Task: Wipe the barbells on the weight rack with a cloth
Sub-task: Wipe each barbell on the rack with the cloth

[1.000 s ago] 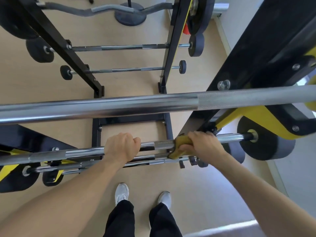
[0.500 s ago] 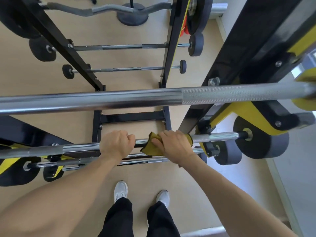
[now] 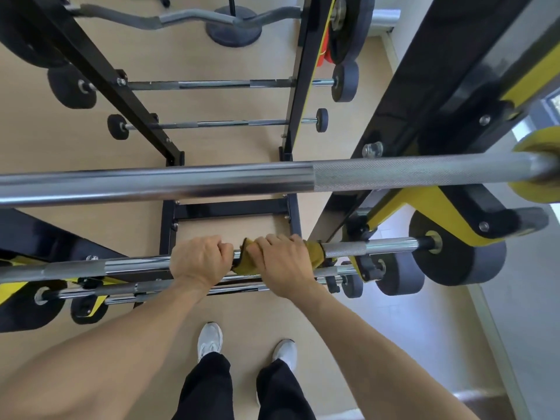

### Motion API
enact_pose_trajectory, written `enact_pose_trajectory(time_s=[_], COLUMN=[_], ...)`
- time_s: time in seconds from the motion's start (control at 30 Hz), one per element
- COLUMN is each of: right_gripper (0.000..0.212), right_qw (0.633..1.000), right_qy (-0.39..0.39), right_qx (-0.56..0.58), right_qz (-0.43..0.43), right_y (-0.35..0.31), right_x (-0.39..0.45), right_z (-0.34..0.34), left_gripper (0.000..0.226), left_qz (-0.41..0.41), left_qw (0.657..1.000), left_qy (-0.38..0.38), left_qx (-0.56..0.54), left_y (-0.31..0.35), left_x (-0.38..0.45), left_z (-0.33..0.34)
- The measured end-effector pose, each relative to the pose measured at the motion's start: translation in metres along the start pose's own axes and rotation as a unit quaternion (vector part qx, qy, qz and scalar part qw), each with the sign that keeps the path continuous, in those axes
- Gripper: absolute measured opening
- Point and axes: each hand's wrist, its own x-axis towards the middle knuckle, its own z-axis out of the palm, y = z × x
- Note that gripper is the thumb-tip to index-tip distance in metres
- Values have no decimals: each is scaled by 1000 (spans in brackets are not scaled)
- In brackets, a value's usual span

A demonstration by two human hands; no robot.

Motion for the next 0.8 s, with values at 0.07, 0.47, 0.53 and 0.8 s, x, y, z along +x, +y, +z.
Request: enact_pose_trajectory(time_s=[0.07,0.47,0.53,0.8], right_gripper=[39,41,37,45], right_qw=[998,998,998,988], right_qy=[-19,-32,-10,-84], right_qx=[24,11,45,-32], right_qz=[-60,50,32,123], right_y=[21,5,-11,101], right_x=[-14,-20,-17,-57], right_z=[-1,-2,5,-19], left_gripper=[41,45,43,39], left_qz=[3,-11,-1,11], left_qw=[1000,1000,1000,999], left_qy=[1,1,2,29], left_qx=[-5,-1,1,-26], left_y=[-1,-3,-4,-3], left_x=[0,-1,-2,-1], left_z=[1,9,7,3])
